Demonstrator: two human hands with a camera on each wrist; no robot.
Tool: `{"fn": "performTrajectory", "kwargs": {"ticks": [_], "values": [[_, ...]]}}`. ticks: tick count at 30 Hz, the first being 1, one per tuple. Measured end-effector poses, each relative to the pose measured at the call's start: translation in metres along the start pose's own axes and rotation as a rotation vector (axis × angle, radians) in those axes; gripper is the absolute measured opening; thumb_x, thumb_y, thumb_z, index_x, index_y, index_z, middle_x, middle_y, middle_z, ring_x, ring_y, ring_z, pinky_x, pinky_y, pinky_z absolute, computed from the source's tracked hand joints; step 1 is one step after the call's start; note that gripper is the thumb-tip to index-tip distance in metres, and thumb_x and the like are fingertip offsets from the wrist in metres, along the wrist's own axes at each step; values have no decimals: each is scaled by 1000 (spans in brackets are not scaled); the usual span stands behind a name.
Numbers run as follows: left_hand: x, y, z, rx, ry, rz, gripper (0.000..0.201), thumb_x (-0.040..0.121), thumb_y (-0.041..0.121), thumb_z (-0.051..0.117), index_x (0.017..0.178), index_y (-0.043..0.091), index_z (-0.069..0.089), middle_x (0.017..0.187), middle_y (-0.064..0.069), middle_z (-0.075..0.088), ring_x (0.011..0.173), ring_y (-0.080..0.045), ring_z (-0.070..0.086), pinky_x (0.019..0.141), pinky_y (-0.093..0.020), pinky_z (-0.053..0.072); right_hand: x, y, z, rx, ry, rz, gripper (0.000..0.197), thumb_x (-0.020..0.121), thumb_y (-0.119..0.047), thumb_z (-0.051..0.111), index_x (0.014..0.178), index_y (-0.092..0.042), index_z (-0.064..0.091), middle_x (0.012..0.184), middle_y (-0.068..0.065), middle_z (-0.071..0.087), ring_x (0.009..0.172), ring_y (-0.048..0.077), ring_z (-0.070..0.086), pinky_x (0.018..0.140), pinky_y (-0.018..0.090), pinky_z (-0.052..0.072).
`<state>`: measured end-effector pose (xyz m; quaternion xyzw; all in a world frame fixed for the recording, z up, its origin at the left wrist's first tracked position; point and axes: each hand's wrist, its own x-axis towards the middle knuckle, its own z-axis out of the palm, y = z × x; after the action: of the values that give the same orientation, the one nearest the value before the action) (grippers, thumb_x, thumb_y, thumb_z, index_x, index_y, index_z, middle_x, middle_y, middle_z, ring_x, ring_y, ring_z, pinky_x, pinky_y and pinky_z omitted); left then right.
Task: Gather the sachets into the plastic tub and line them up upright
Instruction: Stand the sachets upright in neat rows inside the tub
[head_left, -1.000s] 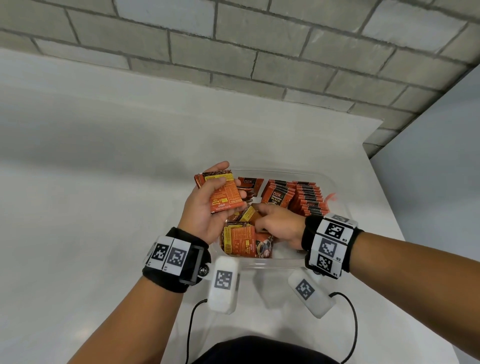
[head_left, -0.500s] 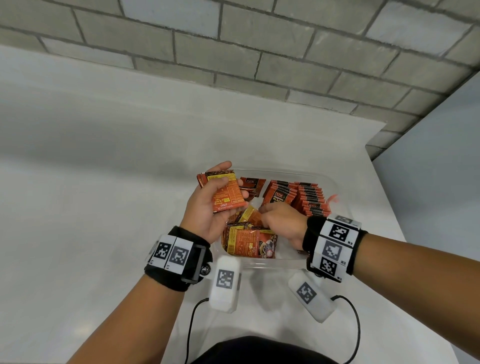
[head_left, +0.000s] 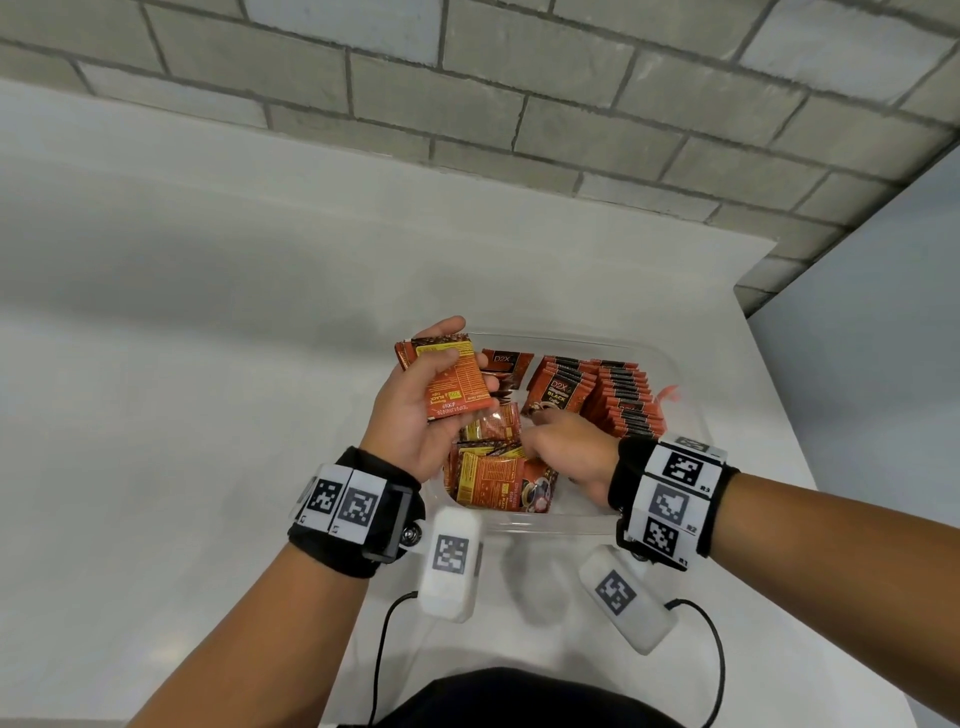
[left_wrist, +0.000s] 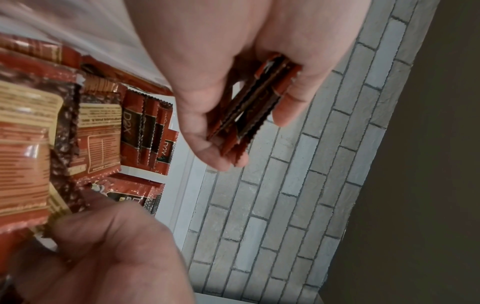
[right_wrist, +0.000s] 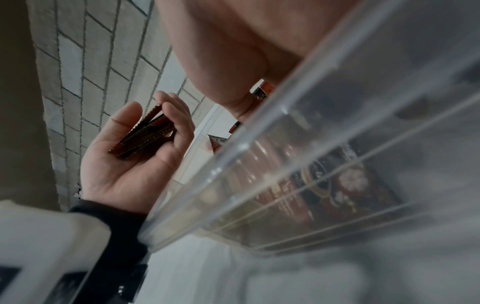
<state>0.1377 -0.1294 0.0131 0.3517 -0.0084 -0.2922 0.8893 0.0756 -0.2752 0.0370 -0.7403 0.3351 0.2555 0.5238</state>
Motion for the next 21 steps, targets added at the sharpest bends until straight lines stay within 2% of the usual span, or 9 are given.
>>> {"fn": "performTrajectory", "kwargs": {"ticks": [3,5,9,12,14,17,21], "values": [[1,-1,0,-2,-2,0,35,86,14,52,120,17,57,89,-13,63,75,-25,64,66,-36,55,-2,-3,7,-48,-28,0,33,82,1,47,112,-6,59,113,18,64,105,31,62,93,44,51],[1,-1,0,-9,3,-3,35,86,13,53,120,17,57,88,-14,63,74,-25,64,65,-35,55,-2,-5,11,-58,-43,-13,37,80,2,47,113,-6,59,109,15,64,100,28,62,92,43,51],[1,-1,0,-14,-2,-4,38,83,15,53,121,16,56,88,-14,62,74,-26,63,65,-36,55,0,-2,12,-26,-74,-18,44,75,6,46,117,-3,57,111,15,63,102,28,61,93,42,51],[1,-1,-1,-16,-3,-6,37,84,14,53,121,16,56,89,-14,62,75,-26,63,66,-36,54,1,4,8,58,-65,-1,59,73,5,50,131,-5,45,116,12,61,103,26,61,95,44,50],[1,0,-1,-16,-6,-7,36,85,14,53,121,17,56,89,-14,62,75,-25,63,66,-36,54,1,6,8,66,-53,15,64,75,5,50,136,-5,38,120,15,58,104,25,60,98,47,48],[1,0,0,-19,-3,-11,35,86,13,54,120,16,56,88,-13,62,74,-25,63,65,-35,55,2,5,8,51,-88,2,48,74,11,44,121,3,52,121,22,59,107,30,59,99,52,47],[0,0,0,-21,-2,-9,34,88,12,52,121,16,56,89,-14,62,75,-25,63,65,-35,55,1,6,3,79,-107,2,33,81,14,42,108,-1,55,107,10,64,102,24,61,96,42,50]]}}
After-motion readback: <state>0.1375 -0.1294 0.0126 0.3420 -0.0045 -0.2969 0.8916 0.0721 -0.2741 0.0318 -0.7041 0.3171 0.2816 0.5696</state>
